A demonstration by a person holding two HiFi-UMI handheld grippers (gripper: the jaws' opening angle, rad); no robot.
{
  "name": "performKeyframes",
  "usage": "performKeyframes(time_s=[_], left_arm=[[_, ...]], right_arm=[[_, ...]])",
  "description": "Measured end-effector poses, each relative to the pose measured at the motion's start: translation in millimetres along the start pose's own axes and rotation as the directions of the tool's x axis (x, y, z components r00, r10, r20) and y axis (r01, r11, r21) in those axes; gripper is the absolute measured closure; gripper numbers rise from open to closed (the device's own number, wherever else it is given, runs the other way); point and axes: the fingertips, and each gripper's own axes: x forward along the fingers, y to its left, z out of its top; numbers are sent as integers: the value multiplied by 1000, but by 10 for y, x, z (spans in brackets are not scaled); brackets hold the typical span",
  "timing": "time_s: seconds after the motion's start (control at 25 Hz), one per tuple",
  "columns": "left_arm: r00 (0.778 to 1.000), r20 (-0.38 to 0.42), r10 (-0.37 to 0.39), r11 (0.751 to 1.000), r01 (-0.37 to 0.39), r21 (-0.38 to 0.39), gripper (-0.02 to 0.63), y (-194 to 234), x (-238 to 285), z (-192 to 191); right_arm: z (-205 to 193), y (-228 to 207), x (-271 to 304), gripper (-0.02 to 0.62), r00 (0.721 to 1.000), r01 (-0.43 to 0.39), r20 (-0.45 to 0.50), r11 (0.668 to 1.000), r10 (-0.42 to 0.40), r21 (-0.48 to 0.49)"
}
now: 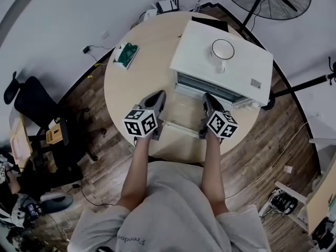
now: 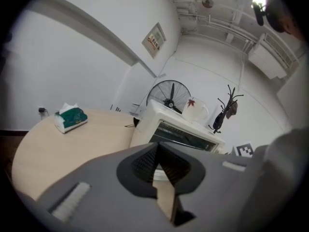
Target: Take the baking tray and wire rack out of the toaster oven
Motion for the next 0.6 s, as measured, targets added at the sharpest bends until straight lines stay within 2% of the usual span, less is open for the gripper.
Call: performKeyframes(time_s=[0.2, 0.32, 0.4, 0.48, 0.56, 0.6], left_arm=[[990, -82, -112, 990, 105, -90, 552, -128, 410, -179], [981, -75, -178, 966, 160, -205, 552, -265, 717, -305], [974, -31, -224, 925, 203, -320, 551, -374, 891, -389], [968, 30, -247, 868, 235, -437, 551, -476, 1040, -448], [967, 81, -240, 824, 247, -510, 551, -543, 1159, -480], [967, 100, -233, 811, 250, -528, 551, -575, 1205, -495]], right_arm=[[-25, -121, -107, 595, 995, 44, 77, 990, -55, 135], [21, -255, -164, 595, 989, 19, 137, 968, -55, 250], [41, -373, -222, 595, 983, 0, 173, 946, -59, 324], [99, -506, -290, 595, 976, -17, 208, 925, -68, 381], [163, -602, -332, 595, 969, -42, 237, 908, -64, 417], [185, -640, -342, 595, 967, -53, 246, 902, -60, 428]])
